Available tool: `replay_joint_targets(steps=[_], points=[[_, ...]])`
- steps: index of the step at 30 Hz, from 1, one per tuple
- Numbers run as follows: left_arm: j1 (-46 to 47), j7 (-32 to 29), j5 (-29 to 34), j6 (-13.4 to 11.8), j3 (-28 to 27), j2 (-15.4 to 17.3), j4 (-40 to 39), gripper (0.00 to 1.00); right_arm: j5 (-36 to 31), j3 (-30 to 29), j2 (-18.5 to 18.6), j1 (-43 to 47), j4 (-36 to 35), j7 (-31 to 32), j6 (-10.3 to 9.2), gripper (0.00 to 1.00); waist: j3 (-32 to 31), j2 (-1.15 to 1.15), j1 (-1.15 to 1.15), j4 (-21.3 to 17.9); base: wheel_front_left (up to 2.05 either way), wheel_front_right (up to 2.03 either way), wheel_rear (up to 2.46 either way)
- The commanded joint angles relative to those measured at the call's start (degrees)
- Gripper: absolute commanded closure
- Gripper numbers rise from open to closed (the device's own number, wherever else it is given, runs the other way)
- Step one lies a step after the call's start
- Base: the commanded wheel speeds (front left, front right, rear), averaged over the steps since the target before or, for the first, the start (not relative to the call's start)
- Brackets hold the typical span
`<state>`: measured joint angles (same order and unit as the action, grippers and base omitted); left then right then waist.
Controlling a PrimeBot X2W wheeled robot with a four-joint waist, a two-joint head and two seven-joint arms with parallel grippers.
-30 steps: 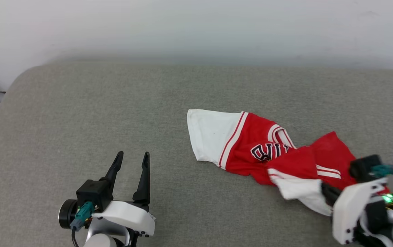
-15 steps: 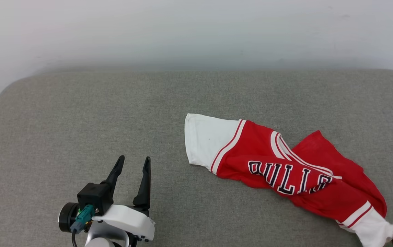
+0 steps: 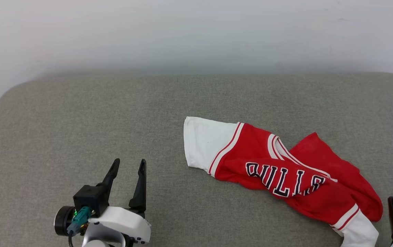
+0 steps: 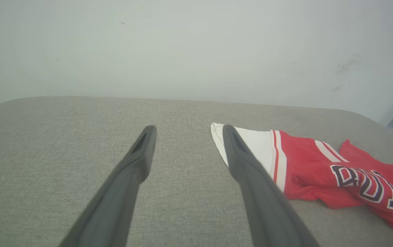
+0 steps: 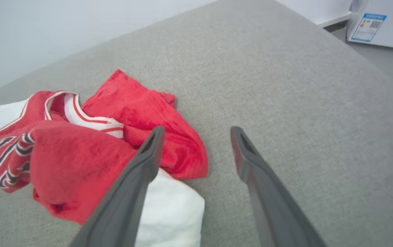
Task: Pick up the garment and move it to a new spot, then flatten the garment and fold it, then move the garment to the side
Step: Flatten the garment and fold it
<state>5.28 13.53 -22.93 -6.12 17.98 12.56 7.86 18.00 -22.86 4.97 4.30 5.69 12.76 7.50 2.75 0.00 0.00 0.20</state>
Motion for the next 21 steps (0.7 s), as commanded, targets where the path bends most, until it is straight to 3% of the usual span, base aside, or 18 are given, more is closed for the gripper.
replay_joint_targets(steps=[1,8,16,21], points=[[-0.51,-0.07,-0.08,-0.26,-0.11,0.31,-0.11,0.0,-0.94,0.02,-0.33,0.64,-1.17,-1.58,-0.03,0.0,-0.47,0.0,0.0,-0.29,0.0,0.0,0.0],[-1.54,-0.63,-0.41,-0.85,-0.33,0.93,-0.58,0.0,-4.61,4.81,-0.8,2.6,-8.05,-7.85,-0.03,0.0,-2.54,0.0,0.0,-1.46,0.0,0.0,0.0],[-1.6,-1.66,-0.46,-1.48,-0.49,1.88,-1.25,0.0,-5.86,15.06,-0.95,4.27,-14.37,-10.12,-0.03,0.0,-3.51,0.0,0.0,-2.84,0.0,0.0,0.0],[-0.32,-3.21,-0.41,-1.33,0.15,2.29,-0.74,0.0,-5.02,18.35,-1.3,4.52,-15.3,-11.07,-0.03,0.0,-3.78,0.0,0.0,-3.43,0.0,0.0,0.0]])
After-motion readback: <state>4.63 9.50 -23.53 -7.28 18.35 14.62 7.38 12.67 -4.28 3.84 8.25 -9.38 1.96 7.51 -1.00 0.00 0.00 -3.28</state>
